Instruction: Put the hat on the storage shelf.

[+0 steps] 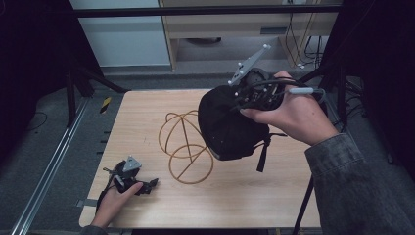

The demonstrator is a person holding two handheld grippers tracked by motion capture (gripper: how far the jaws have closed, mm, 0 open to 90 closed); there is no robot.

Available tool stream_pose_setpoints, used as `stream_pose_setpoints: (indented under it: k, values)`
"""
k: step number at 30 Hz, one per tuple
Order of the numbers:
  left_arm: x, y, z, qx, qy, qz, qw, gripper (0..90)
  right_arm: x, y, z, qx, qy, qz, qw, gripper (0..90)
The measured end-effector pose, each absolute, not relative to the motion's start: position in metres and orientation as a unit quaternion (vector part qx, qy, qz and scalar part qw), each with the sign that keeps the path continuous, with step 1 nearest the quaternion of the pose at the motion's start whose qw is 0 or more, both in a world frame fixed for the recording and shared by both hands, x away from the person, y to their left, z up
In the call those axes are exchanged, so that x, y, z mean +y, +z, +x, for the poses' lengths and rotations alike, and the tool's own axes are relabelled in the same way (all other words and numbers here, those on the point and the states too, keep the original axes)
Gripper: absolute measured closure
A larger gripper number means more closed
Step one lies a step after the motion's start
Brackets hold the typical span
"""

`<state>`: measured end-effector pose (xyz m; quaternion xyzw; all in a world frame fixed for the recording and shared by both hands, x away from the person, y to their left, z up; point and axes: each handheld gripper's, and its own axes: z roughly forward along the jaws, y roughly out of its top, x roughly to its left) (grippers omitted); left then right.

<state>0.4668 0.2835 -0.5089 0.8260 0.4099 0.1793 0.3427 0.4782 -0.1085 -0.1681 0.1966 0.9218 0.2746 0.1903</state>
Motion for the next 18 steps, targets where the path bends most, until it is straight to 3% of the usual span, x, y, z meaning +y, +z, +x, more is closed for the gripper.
stream_pose_setpoints:
  k: [18]
  values:
    - [0.284, -0.509, 0.467, 0.410, 0.178, 0.827, 0.342, 0.0, -0.077, -0.155, 0.480, 0.924, 0.287, 0.164, 0.193, 73.0]
